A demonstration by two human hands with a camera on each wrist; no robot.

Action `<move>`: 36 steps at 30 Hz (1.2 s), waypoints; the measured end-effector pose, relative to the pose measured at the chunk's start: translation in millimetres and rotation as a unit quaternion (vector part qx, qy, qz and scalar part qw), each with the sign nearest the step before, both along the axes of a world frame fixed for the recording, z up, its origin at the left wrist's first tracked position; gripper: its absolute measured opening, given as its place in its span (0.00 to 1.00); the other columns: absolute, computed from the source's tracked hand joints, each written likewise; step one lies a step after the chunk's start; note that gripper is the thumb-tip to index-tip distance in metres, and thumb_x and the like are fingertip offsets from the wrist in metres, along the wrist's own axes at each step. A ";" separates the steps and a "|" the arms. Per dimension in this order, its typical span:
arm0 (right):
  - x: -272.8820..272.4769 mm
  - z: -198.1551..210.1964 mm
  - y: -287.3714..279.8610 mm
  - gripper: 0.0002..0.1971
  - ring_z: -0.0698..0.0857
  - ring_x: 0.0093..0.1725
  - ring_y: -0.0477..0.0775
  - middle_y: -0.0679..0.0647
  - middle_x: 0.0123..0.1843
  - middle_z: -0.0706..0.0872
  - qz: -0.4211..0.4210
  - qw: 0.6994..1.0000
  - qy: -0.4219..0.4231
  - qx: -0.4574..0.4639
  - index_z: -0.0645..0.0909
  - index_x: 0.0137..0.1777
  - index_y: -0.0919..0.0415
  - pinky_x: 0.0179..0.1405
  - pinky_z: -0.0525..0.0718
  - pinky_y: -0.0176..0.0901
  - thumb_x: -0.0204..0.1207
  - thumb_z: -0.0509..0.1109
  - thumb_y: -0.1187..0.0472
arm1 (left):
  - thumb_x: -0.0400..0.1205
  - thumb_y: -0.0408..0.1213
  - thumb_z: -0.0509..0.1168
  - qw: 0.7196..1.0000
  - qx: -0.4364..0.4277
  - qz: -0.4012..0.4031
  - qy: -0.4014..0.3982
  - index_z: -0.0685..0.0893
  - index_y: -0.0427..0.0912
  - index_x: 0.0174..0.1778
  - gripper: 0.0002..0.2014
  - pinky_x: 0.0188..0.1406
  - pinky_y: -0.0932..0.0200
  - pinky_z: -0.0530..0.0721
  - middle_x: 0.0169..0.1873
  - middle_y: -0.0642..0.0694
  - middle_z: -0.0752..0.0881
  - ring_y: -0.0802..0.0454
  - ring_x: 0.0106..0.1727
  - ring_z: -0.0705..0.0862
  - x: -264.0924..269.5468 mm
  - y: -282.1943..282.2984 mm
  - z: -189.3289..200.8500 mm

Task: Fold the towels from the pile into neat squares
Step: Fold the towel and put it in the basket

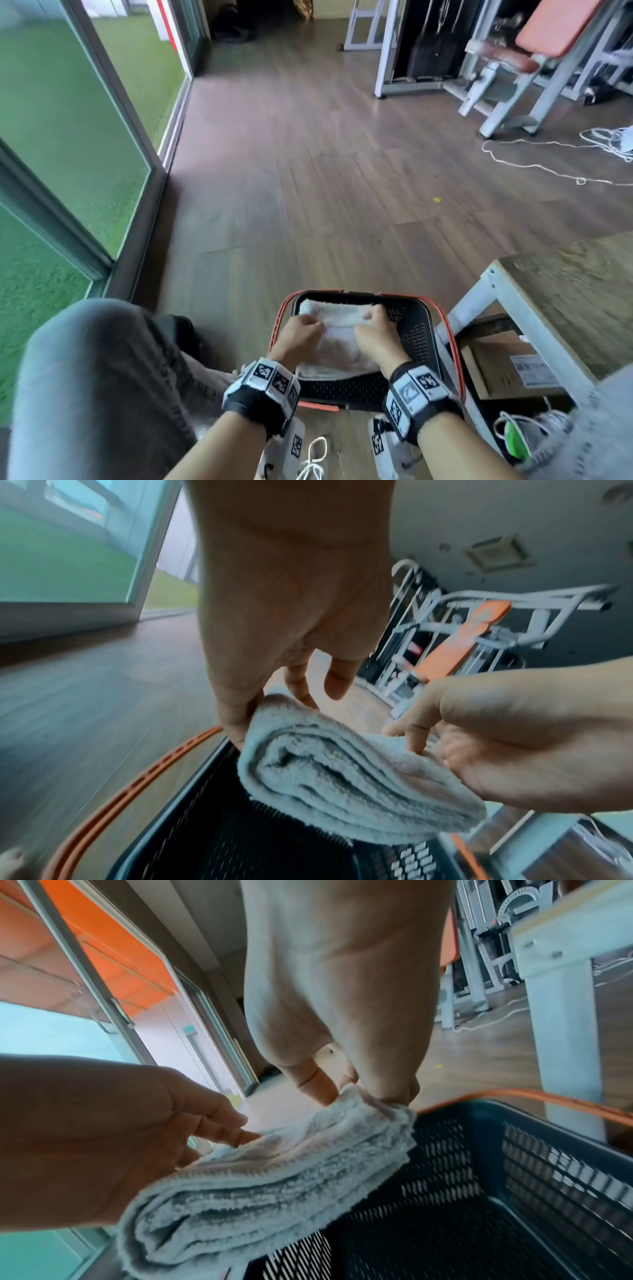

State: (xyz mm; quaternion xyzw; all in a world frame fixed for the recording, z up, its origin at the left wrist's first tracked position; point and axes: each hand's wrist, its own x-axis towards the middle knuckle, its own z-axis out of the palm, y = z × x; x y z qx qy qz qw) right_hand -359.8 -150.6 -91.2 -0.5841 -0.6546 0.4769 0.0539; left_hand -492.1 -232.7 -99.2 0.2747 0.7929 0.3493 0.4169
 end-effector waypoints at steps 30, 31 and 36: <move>-27.5 -220.0 73.8 0.19 0.81 0.56 0.55 0.58 0.65 0.82 0.148 0.957 -0.180 -0.173 0.78 0.69 0.64 0.54 0.77 0.42 0.80 0.59 0.60 | 0.81 0.46 0.61 0.960 -0.265 -0.058 -0.072 0.68 0.36 0.77 0.30 0.73 0.52 0.76 0.72 0.37 0.74 0.43 0.70 0.78 -20.9 83.3 -215.0; -28.3 -222.7 73.4 0.21 0.80 0.59 0.56 0.59 0.68 0.81 0.152 0.953 -0.186 -0.185 0.76 0.71 0.64 0.56 0.76 0.42 0.80 0.59 0.60 | 0.82 0.44 0.60 0.958 -0.271 -0.068 -0.063 0.68 0.35 0.77 0.28 0.75 0.51 0.73 0.74 0.35 0.72 0.43 0.72 0.76 -20.2 83.6 -216.6; -31.0 -231.0 74.7 0.20 0.79 0.60 0.57 0.56 0.63 0.78 0.165 0.942 -0.189 -0.223 0.76 0.69 0.63 0.61 0.77 0.45 0.81 0.59 0.56 | 0.84 0.45 0.59 0.948 -0.303 -0.085 -0.053 0.65 0.34 0.79 0.30 0.79 0.49 0.68 0.73 0.37 0.70 0.44 0.75 0.74 -19.9 83.8 -227.5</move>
